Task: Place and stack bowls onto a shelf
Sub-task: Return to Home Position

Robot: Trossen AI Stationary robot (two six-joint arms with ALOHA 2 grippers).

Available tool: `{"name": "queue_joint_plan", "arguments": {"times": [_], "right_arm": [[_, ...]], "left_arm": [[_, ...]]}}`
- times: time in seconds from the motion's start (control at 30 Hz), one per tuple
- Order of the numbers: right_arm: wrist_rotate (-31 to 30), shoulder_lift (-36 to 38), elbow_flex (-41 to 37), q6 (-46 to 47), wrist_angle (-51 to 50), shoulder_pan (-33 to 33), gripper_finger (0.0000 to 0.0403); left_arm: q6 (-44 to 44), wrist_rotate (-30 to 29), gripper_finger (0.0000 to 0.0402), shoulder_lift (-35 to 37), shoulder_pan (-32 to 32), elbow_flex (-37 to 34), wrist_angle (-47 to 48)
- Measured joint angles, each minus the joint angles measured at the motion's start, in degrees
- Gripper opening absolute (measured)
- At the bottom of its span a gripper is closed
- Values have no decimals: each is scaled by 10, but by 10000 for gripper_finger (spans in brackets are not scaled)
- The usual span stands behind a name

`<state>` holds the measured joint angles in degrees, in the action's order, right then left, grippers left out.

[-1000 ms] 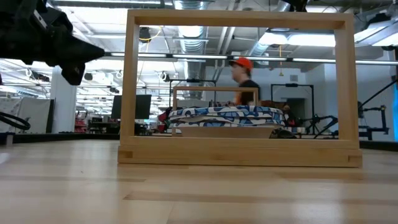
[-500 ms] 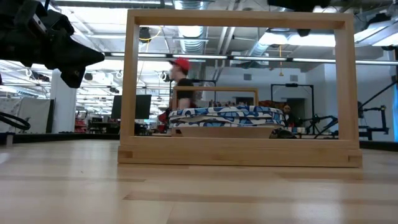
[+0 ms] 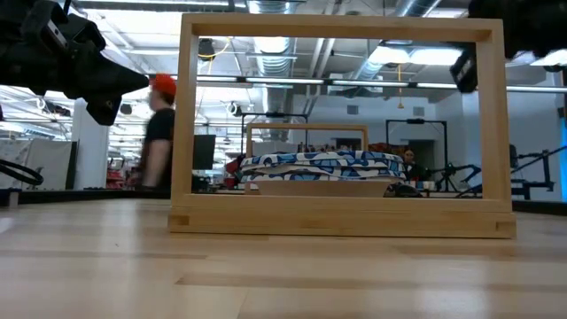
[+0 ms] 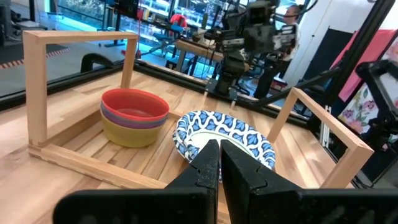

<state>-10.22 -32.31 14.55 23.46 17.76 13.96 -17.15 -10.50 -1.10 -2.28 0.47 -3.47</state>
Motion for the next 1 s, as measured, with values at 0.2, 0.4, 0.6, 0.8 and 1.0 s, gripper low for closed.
{"name": "queue_joint_plan", "arguments": {"times": [0.2, 0.4, 0.6, 0.8, 1.0], "right_arm": [[92, 90, -63, -12, -9, -92, 17], [127, 158, -112, -26, -3, -114, 17], [91, 210, -141, -68, -21, -85, 17], [89, 244, -141, -148, -92, -65, 18], [88, 249, -141, -149, -147, -57, 55]], "left_arm": [[0, 0, 0, 0, 0, 0, 0], [0, 0, 0, 0, 0, -1, 0], [0, 0, 0, 0, 0, -1, 0], [0, 0, 0, 0, 0, -1, 0], [0, 0, 0, 0, 0, -1, 0]]}}
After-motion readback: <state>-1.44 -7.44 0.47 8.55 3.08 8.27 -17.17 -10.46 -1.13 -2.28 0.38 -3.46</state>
